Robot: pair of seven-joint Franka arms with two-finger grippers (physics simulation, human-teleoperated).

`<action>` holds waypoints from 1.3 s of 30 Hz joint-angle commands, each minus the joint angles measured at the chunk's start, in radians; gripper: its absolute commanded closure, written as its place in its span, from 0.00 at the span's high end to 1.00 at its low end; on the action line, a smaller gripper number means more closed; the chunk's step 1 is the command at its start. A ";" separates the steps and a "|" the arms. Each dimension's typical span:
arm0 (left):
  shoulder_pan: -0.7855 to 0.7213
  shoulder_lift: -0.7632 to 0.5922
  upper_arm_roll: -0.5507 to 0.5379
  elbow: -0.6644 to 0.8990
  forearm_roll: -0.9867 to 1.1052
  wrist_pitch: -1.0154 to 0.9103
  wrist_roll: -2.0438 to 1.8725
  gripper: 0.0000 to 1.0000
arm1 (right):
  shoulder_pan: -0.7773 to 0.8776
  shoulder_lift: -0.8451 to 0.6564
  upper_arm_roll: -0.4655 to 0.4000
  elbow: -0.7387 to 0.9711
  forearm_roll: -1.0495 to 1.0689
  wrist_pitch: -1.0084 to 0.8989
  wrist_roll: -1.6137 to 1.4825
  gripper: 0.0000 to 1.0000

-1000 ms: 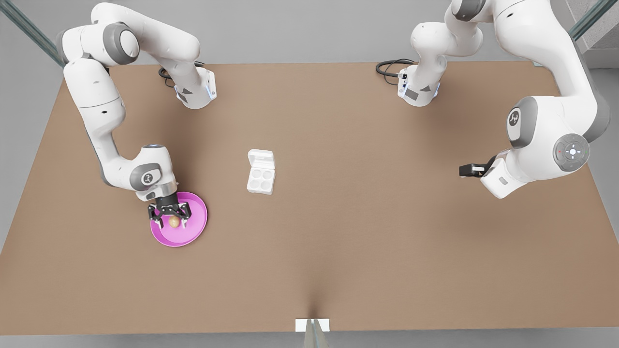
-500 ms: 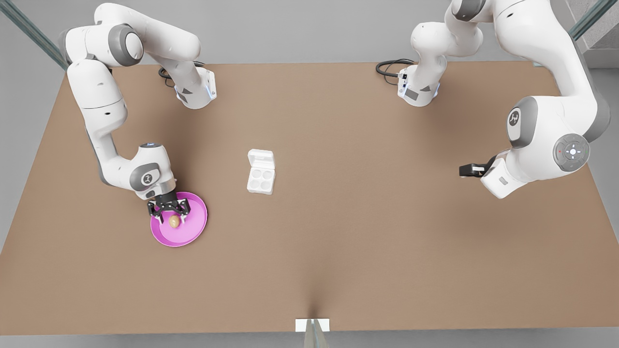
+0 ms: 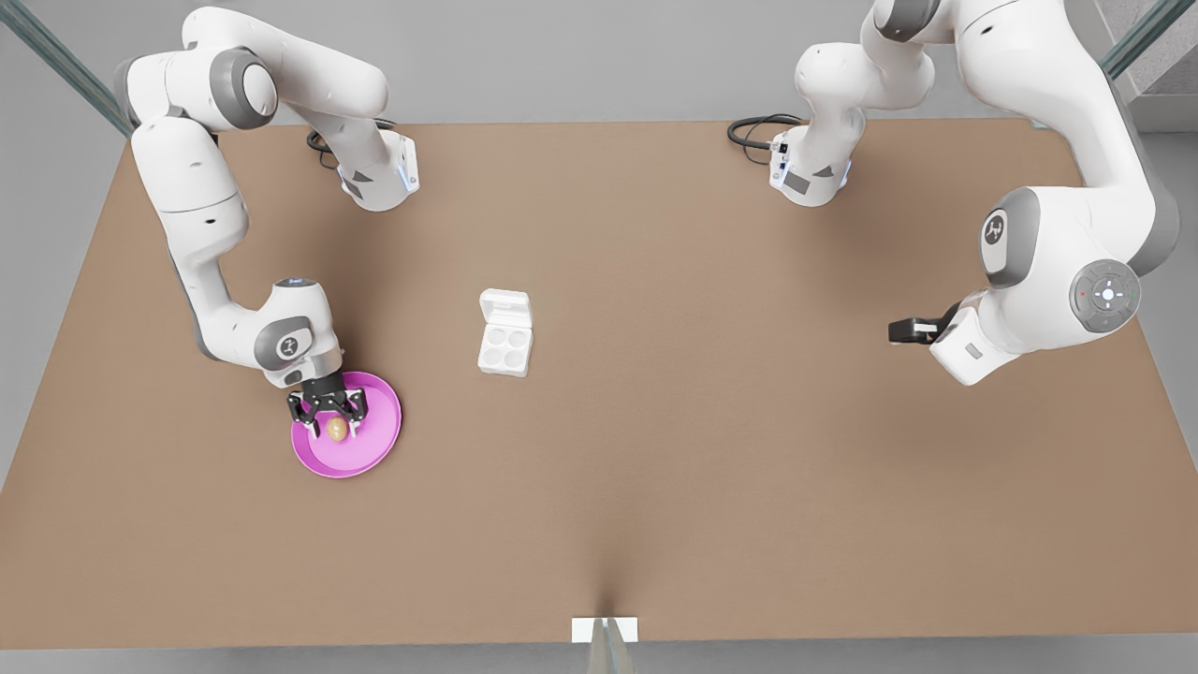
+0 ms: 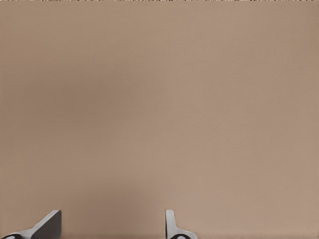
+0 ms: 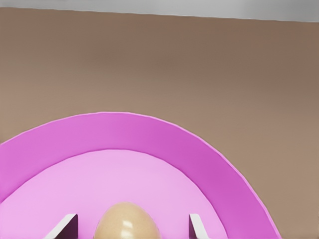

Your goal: Pack egg into the box and close the box lid

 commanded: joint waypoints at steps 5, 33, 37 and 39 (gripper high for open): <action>-0.001 0.000 0.000 0.000 0.000 0.002 0.000 1.00 | -0.003 0.003 0.000 0.000 -0.174 0.000 0.000 0.71; -0.001 0.008 0.000 0.000 0.000 0.005 0.002 1.00 | 0.008 -0.017 0.003 0.018 -0.119 0.037 0.000 0.55; 0.001 0.008 0.000 0.000 0.000 0.005 0.002 1.00 | 0.008 -0.026 0.032 0.034 -0.056 0.075 0.000 0.56; 0.001 0.008 0.000 0.000 0.000 0.005 0.002 1.00 | 0.038 -0.041 0.032 0.051 0.006 0.126 0.006 0.56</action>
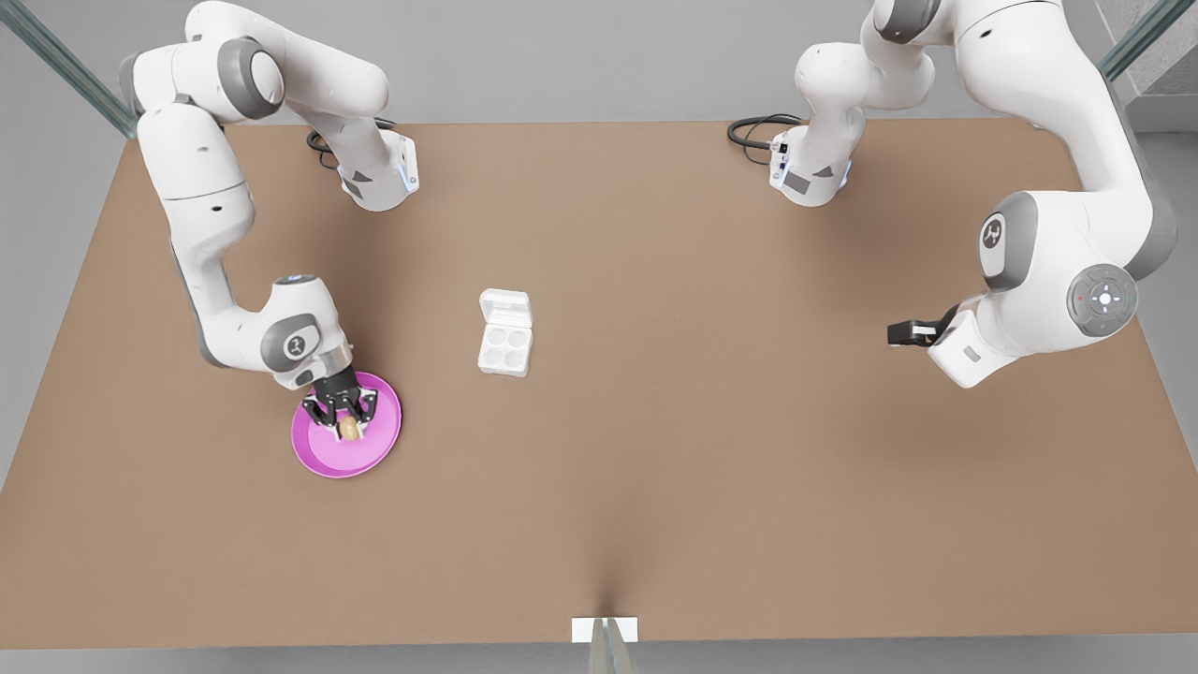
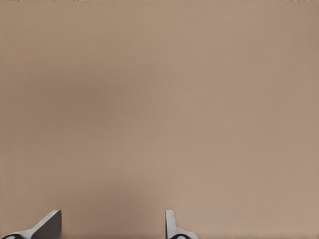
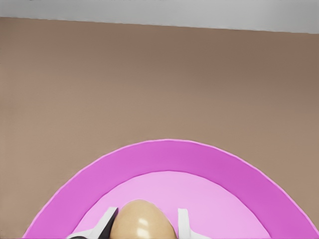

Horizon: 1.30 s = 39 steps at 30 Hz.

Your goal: Pack egg into the box and close the box lid

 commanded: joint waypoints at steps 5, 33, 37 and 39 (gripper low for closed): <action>-0.001 -0.002 0.001 0.000 0.002 -0.011 0.000 1.00 | 0.077 -0.008 -0.014 0.065 0.120 0.075 0.019 0.56; -0.001 -0.005 0.001 0.000 0.011 -0.112 -0.002 1.00 | -0.319 0.078 1.057 0.119 2.277 -0.971 -0.615 0.55; 0.001 -0.003 0.001 0.000 0.011 -0.112 -0.002 1.00 | -0.308 0.130 1.086 0.116 2.340 -1.050 -0.616 0.56; 0.001 -0.003 0.002 0.000 0.011 -0.112 -0.002 1.00 | -0.302 0.152 1.086 0.109 2.341 -1.106 -0.651 0.56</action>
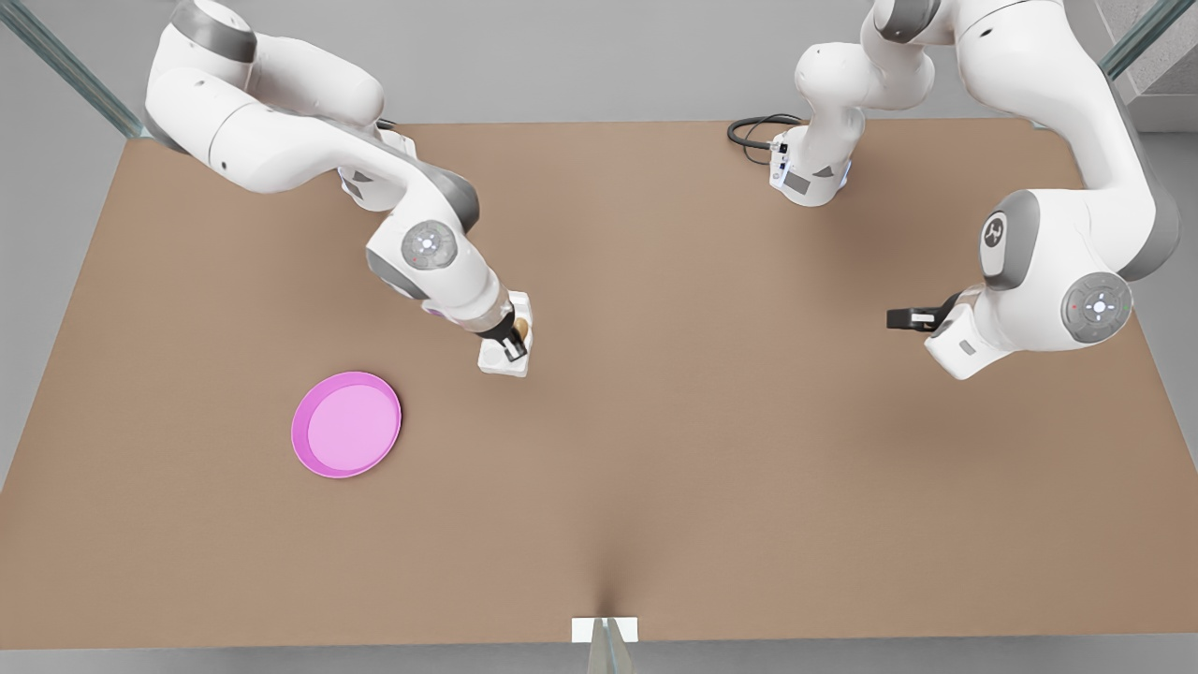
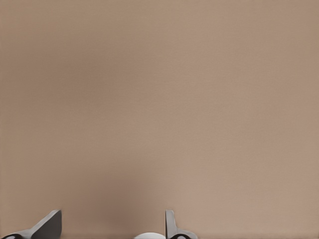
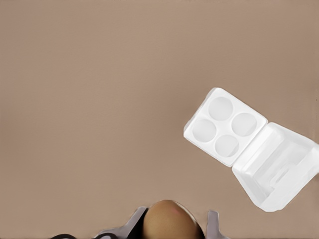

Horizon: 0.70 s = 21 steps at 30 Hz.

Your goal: Pack egg into the box and close the box lid

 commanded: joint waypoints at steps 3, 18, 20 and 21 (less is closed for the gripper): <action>0.000 0.002 0.000 -0.004 0.000 -0.002 -0.001 1.00 | 0.000 -0.006 -0.014 0.000 0.084 -0.129 -0.127 0.56; 0.000 0.007 0.000 -0.001 0.000 -0.012 0.001 1.00 | 0.249 0.043 -0.305 -0.060 0.073 0.017 -0.160 0.56; 0.000 0.004 0.000 0.001 0.002 -0.012 0.001 1.00 | 0.223 0.023 -0.305 -0.100 0.039 -0.019 -0.176 0.56; 0.000 0.004 0.000 0.001 0.000 -0.012 0.001 1.00 | 0.223 0.020 -0.305 -0.102 0.039 -0.045 -0.173 0.66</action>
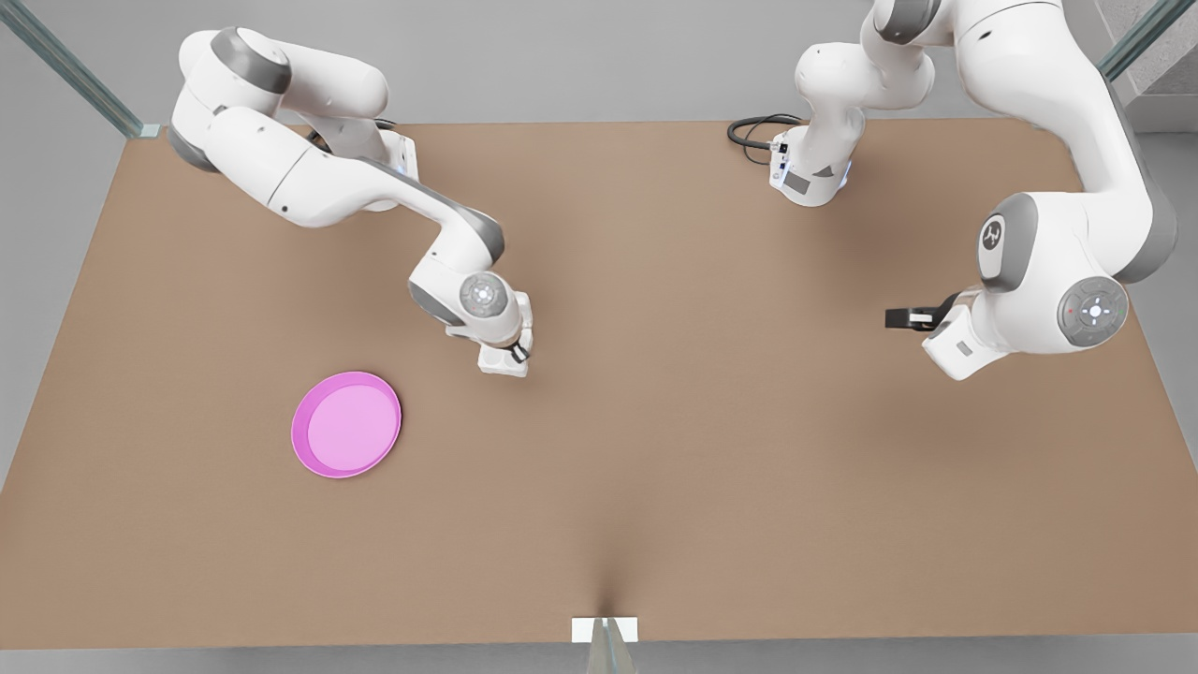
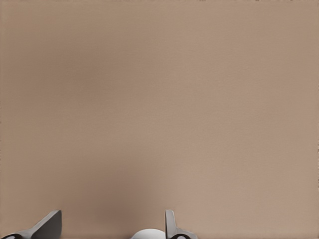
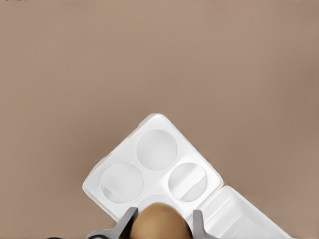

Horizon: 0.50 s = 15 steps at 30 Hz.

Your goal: Pack egg into the box and close the box lid

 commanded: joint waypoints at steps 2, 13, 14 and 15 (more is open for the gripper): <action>-0.001 0.000 0.000 0.000 0.000 -0.003 -0.002 1.00 | 0.002 0.000 -0.010 0.002 0.042 -0.050 -0.018 1.00; -0.007 -0.020 -0.051 0.020 -0.005 -0.031 0.015 1.00 | -0.069 -0.034 0.000 -0.007 0.041 -0.138 -0.097 1.00; -0.007 -0.018 -0.079 0.037 0.002 -0.031 0.003 1.00 | -0.109 -0.064 0.000 -0.049 0.012 -0.136 -0.144 1.00; -0.009 -0.020 -0.083 0.038 -0.003 -0.031 0.002 1.00 | -0.124 -0.084 -0.004 -0.067 0.004 -0.136 -0.195 1.00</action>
